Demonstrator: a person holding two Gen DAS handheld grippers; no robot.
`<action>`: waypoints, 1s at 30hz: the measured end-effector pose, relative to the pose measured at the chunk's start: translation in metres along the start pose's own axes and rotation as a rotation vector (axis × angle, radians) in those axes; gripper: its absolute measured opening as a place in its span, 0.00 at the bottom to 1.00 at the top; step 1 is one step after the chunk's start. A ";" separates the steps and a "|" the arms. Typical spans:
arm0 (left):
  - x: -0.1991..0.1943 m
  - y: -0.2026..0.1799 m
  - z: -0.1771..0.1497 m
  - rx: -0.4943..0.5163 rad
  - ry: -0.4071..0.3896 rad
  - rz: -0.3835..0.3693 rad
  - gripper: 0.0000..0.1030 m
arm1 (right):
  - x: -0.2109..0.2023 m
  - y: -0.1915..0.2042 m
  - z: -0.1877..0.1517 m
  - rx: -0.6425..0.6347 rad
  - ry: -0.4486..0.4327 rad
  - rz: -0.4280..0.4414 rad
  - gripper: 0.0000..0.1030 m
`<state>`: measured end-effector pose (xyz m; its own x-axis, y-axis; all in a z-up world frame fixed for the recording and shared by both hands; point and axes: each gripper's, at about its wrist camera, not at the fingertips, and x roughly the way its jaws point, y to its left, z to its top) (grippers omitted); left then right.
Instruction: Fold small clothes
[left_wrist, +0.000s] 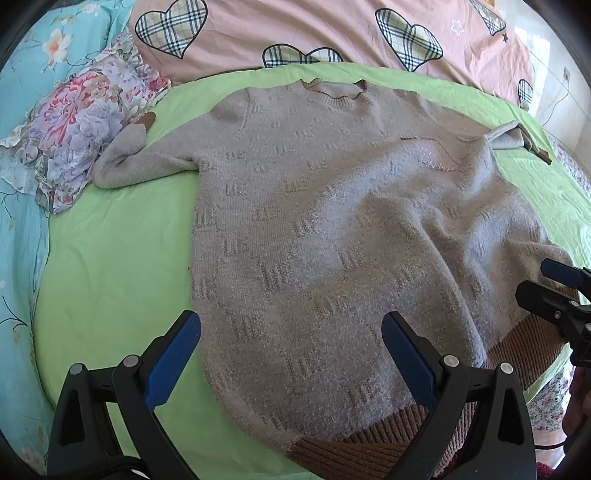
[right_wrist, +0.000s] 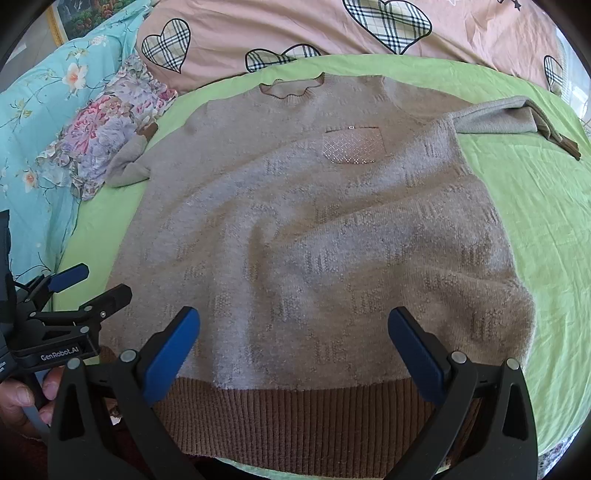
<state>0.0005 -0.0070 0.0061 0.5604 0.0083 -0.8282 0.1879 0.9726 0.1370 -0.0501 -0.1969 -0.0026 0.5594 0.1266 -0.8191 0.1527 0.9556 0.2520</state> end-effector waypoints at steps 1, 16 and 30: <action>0.000 0.000 0.001 0.001 0.004 0.000 0.96 | -0.001 0.000 0.000 0.000 0.000 -0.001 0.99; 0.020 0.005 0.016 -0.064 0.007 -0.135 0.96 | 0.006 -0.014 0.009 0.019 0.010 -0.036 0.99; 0.050 0.017 0.064 -0.116 0.035 -0.113 0.96 | -0.005 -0.089 0.047 0.132 -0.094 -0.038 0.98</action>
<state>0.0831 -0.0051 0.0012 0.5123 -0.0967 -0.8534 0.1528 0.9880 -0.0203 -0.0289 -0.2954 0.0034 0.6239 0.0596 -0.7792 0.2779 0.9150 0.2925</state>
